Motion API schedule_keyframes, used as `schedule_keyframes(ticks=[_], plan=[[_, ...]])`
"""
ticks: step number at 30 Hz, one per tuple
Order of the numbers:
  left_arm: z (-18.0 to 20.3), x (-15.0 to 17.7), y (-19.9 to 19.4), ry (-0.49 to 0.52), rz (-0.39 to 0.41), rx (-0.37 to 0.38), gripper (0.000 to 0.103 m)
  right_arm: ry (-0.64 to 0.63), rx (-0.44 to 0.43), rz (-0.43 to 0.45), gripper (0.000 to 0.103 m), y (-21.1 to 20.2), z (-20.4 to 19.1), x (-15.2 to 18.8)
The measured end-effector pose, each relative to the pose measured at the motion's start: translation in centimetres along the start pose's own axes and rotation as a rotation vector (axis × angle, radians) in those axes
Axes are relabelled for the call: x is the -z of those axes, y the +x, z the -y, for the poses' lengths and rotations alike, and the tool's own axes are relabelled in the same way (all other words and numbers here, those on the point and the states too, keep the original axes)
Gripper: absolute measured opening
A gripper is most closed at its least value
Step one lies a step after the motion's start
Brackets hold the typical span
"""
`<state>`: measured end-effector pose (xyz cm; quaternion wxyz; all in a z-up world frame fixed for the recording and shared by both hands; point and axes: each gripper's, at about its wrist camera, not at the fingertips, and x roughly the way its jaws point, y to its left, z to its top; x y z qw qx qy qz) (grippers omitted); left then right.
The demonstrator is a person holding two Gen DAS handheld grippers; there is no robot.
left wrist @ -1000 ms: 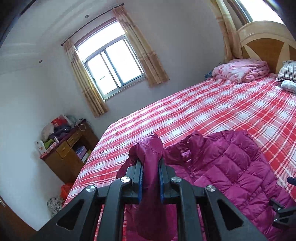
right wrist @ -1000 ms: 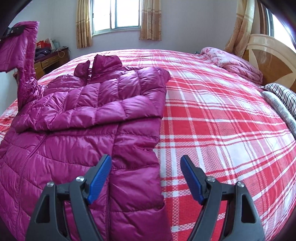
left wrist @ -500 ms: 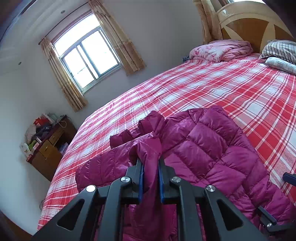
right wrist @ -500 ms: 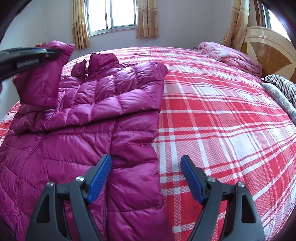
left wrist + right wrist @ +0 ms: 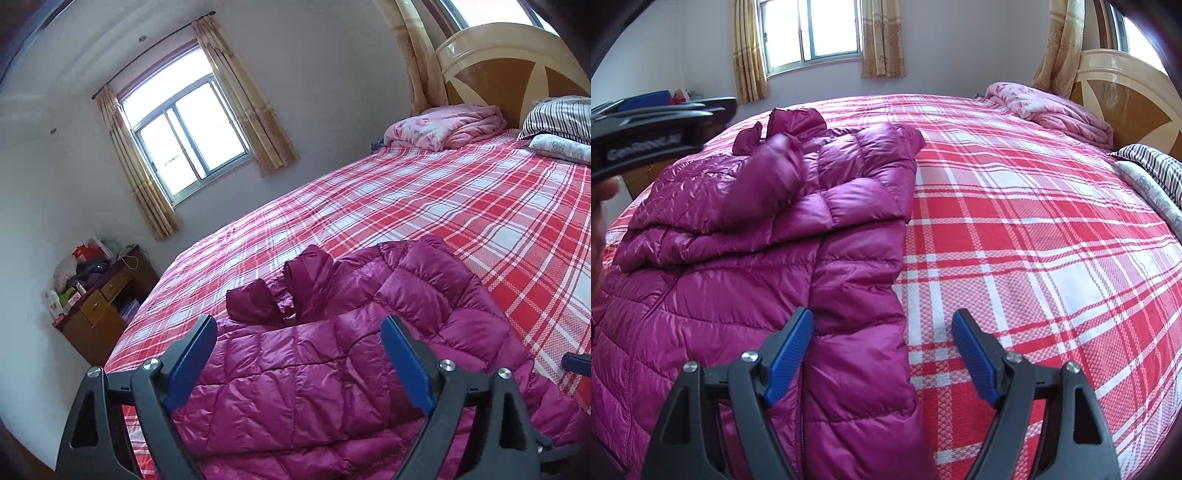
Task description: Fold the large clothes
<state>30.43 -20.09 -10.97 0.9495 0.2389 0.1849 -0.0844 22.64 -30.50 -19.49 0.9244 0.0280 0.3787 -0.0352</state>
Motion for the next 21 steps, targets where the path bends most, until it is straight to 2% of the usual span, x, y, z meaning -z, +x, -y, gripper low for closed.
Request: schedule_keyframes(ticks=[4,8,11,12,13,17,21], plan=[[-4.7,2.1,1.2,-0.029,-0.04,-0.06,0.091,0.016,-0.045,-0.013,0.08,-0.6,0.3,-0.9],[-10.7,4.8,4.6,-0.104,-0.142,-0.128,0.091,0.025,-0.105,0.032,0.08,-2.6,-1.2,-3.8],[-14.5,6.7,7.2,-0.206,-0.229,-0.124,0.091,-0.003,-0.164,0.038,0.078,-2.5,-3.9,-7.2],[-15.3,7.3,7.9,-0.231,-0.253,-0.114,0.091,-0.015,-0.173,0.039,0.074,-2.1,-4.8,-8.2],[-15.8,7.8,8.5,-0.246,-0.271,-0.103,0.091,-0.033,-0.179,0.037,0.07,-1.5,-5.9,-9.3],[-14.9,9.9,10.1,-0.232,-0.338,-0.037,0.091,-0.062,-0.188,0.009,0.067,2.0,-8.9,-12.0],[-13.1,11.7,10.7,-0.183,-0.346,-0.041,0.091,-0.095,-0.15,-0.084,0.056,6.0,-10.2,-11.6]])
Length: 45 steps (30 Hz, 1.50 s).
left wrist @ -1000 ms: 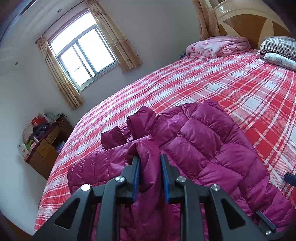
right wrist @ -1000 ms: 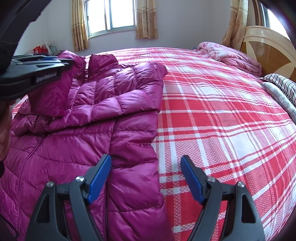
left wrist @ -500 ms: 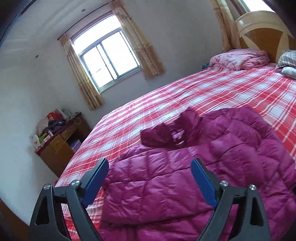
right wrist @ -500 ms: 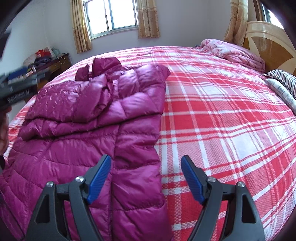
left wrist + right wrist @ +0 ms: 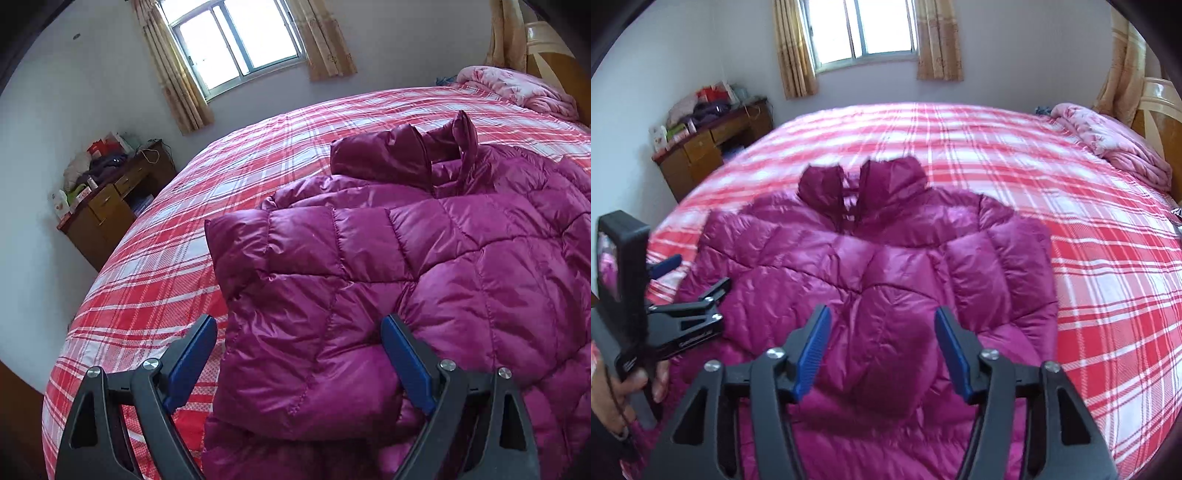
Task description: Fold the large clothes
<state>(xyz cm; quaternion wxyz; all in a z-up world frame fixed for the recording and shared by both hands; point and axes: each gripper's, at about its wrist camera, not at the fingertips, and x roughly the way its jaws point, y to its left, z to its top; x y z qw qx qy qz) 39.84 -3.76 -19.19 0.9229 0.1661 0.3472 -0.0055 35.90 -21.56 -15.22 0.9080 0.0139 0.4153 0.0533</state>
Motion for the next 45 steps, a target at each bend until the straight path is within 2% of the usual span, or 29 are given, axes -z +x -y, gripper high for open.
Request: schedule_keyframes(ticks=[4,10,13,16,21,24,26,28,32,36,45], plan=[[-0.8,-0.1,-0.5,-0.011,0.0,0.034,0.091,0.012,0.007,-0.053,0.056,2.0,0.8,2.1],[-0.9,-3.2,-1.9,-0.027,0.06,0.086,0.091,0.002,0.037,-0.026,0.056,2.0,0.8,3.6],[0.3,-3.9,0.1,-0.034,-0.001,0.119,0.091,-0.009,0.053,-0.017,0.056,1.9,0.4,3.9],[1.4,-3.3,2.5,-0.017,-0.062,0.103,0.091,-0.002,0.048,-0.013,0.056,2.1,0.6,3.9],[1.3,-2.2,3.6,-0.042,-0.065,0.113,0.095,-0.005,0.063,-0.008,0.056,1.6,0.7,3.7],[1.4,-2.3,3.7,-0.042,-0.066,0.111,0.095,0.022,0.089,0.069,0.056,-0.7,0.4,2.9],[1.4,-2.3,3.8,-0.045,-0.071,0.111,0.096,0.048,0.075,0.139,0.056,-2.6,0.1,1.8],[1.3,-2.3,4.1,-0.05,-0.075,0.109,0.097,0.046,0.053,0.158,0.057,-2.9,-0.7,0.2],[1.4,-2.4,4.2,-0.05,-0.07,0.101,0.098,0.007,0.058,0.104,0.057,0.3,-2.0,-2.2],[1.3,-2.2,4.2,-0.054,-0.068,0.101,0.098,-0.002,0.079,0.01,0.057,3.9,-1.4,-1.6],[1.1,-2.1,4.3,-0.067,-0.071,0.111,0.1,-0.063,0.127,0.003,0.056,4.6,-1.8,0.7]])
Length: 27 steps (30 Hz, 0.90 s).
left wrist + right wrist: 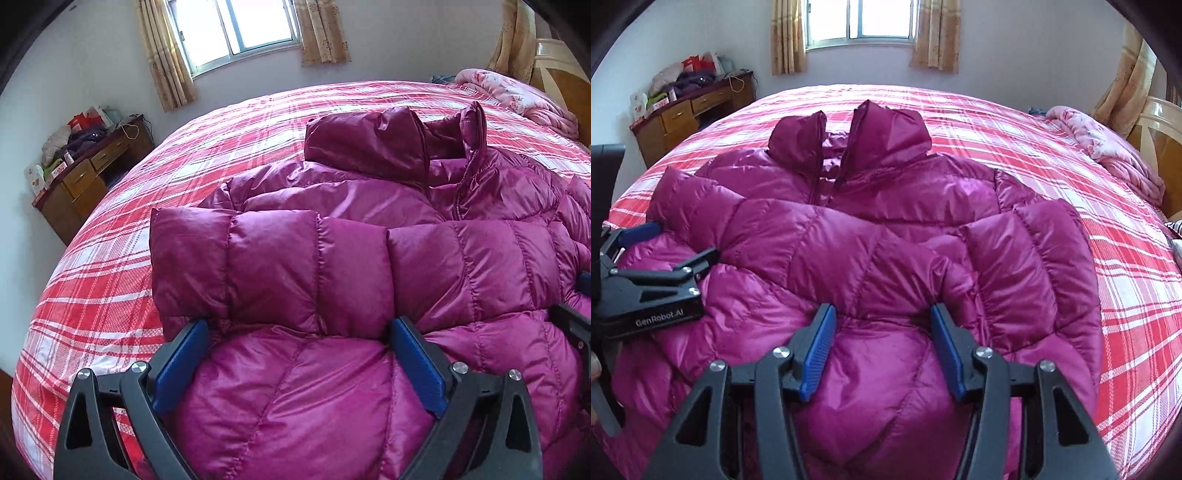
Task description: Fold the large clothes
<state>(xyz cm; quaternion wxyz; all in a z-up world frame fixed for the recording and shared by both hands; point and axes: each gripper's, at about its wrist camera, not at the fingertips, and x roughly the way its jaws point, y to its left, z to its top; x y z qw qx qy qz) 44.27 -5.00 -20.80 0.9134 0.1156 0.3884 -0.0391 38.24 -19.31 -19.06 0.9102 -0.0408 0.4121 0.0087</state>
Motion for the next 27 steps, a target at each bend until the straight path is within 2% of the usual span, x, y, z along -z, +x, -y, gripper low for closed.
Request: schedule_keyframes(ticks=[6,10,15,17,19,20,27], plan=[[-0.6,-0.1,0.4,-0.029,-0.024,0.029,0.102,-0.057,0.073,-0.002,0.057,0.0,-1.2,0.7],[-1.8,-0.4,0.5,-0.072,-0.049,0.071,0.102,-0.064,0.084,0.005,0.057,-0.1,-1.4,0.8],[-3.5,-1.2,-0.5,-0.104,-0.007,0.069,0.102,-0.066,0.086,0.01,0.057,-0.2,-1.4,0.8],[-4.1,-1.2,0.8,-0.116,-0.052,0.071,0.102,-0.067,0.085,0.01,0.057,-0.2,-1.5,0.9],[-5.2,-1.1,2.3,-0.176,-0.108,0.143,0.102,-0.066,0.083,0.01,0.057,-0.2,-1.5,0.9],[-5.5,-0.9,2.4,-0.196,-0.111,0.156,0.102,-0.067,0.083,0.01,0.057,-0.2,-1.4,0.9],[-5.1,-0.9,2.5,-0.178,-0.111,0.116,0.102,-0.07,0.086,0.009,0.057,-0.1,-1.4,0.8]])
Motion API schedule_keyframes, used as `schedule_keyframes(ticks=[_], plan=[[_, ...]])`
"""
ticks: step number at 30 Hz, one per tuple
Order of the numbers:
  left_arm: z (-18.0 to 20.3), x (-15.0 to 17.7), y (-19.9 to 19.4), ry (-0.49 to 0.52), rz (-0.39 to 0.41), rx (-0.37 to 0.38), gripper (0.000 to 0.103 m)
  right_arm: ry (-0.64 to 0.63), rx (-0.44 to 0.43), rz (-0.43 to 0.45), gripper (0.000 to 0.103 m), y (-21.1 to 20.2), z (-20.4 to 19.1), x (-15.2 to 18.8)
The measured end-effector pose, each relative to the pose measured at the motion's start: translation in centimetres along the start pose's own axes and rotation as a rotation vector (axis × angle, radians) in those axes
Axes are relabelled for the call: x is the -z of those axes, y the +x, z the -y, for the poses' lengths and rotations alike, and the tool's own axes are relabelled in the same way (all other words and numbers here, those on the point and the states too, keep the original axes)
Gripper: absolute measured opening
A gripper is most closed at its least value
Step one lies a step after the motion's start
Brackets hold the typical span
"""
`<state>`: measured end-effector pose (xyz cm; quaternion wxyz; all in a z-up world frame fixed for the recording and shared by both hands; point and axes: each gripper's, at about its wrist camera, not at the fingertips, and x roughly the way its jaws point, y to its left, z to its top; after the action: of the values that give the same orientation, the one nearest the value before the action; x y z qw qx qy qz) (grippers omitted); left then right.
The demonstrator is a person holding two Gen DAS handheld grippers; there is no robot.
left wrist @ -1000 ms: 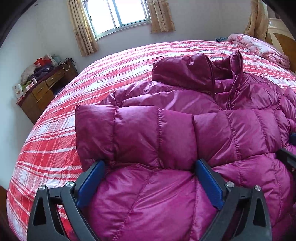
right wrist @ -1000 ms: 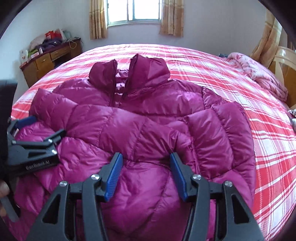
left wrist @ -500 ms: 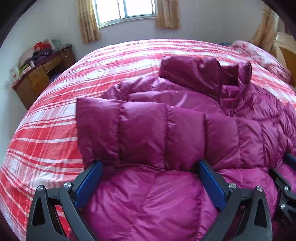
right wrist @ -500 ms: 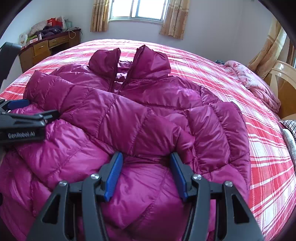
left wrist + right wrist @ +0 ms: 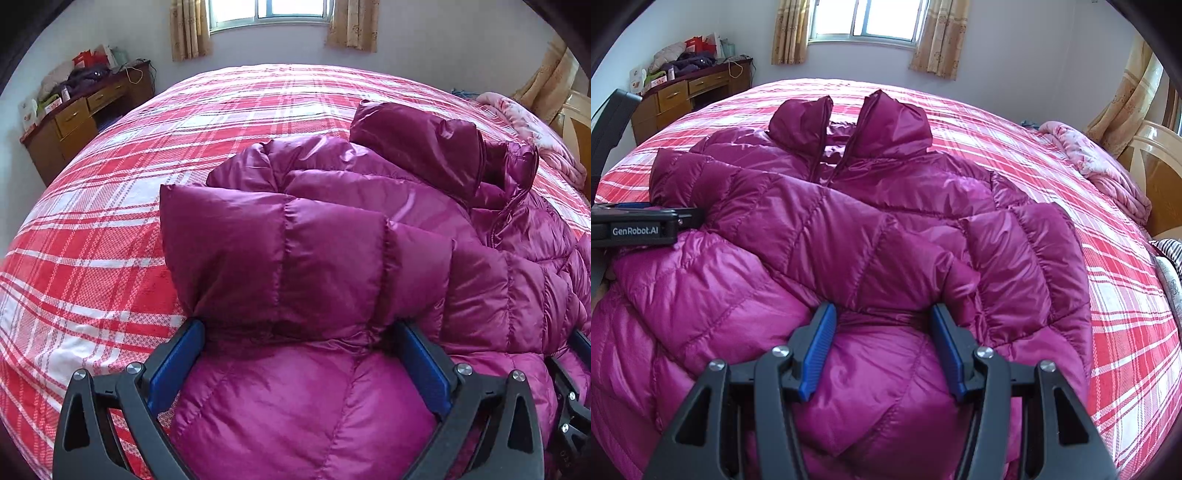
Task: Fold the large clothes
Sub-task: 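Grasp the jacket hem with both grippers and lift it toward the collar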
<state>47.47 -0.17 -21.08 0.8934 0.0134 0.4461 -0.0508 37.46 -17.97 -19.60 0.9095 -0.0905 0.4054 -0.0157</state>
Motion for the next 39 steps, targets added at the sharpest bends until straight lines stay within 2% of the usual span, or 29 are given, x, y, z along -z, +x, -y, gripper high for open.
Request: schedule_keyframes(ticks=[14,18,20,21,22,25,27,28,32,35,39], plan=[[0.4,0.2,0.1,0.001,0.01,-0.012,0.102,-0.039,0.047,0.008,0.057,0.0,-0.8,0.0],[0.4,0.0,-0.9,0.033,-0.015,-0.032,0.102,-0.009,-0.015,-0.007,0.059,-0.2,0.2,-0.3],[0.6,-0.5,-2.8,0.079,0.019,-0.062,0.102,-0.023,-0.067,-0.02,0.064,-0.8,0.9,-0.6],[0.5,-0.9,-4.1,0.089,0.055,-0.058,0.102,-0.022,-0.088,-0.021,0.07,-1.1,1.3,-0.8],[0.4,-1.6,-5.7,0.089,0.095,-0.045,0.102,-0.015,-0.111,-0.017,0.076,-1.5,1.8,-1.0],[0.3,-4.5,-8.5,0.083,0.169,-0.003,0.102,0.036,-0.147,0.018,0.079,-2.4,3.8,-2.8],[1.0,-6.6,-9.1,0.087,0.195,0.003,0.102,0.095,-0.175,0.041,0.08,-2.6,5.4,-4.7],[1.5,-8.0,-8.8,0.097,0.199,0.001,0.102,0.127,-0.184,0.043,0.084,-2.5,5.9,-5.6],[3.7,-12.8,-5.5,0.105,0.161,-0.029,0.102,0.288,-0.224,0.009,0.088,0.1,9.5,-10.4],[4.4,-16.1,-2.6,0.072,0.126,-0.051,0.102,0.335,-0.227,-0.013,0.088,2.5,11.0,-13.8],[4.9,-19.2,1.6,0.029,0.05,-0.016,0.102,0.362,-0.224,-0.06,0.09,5.7,12.1,-17.2]])
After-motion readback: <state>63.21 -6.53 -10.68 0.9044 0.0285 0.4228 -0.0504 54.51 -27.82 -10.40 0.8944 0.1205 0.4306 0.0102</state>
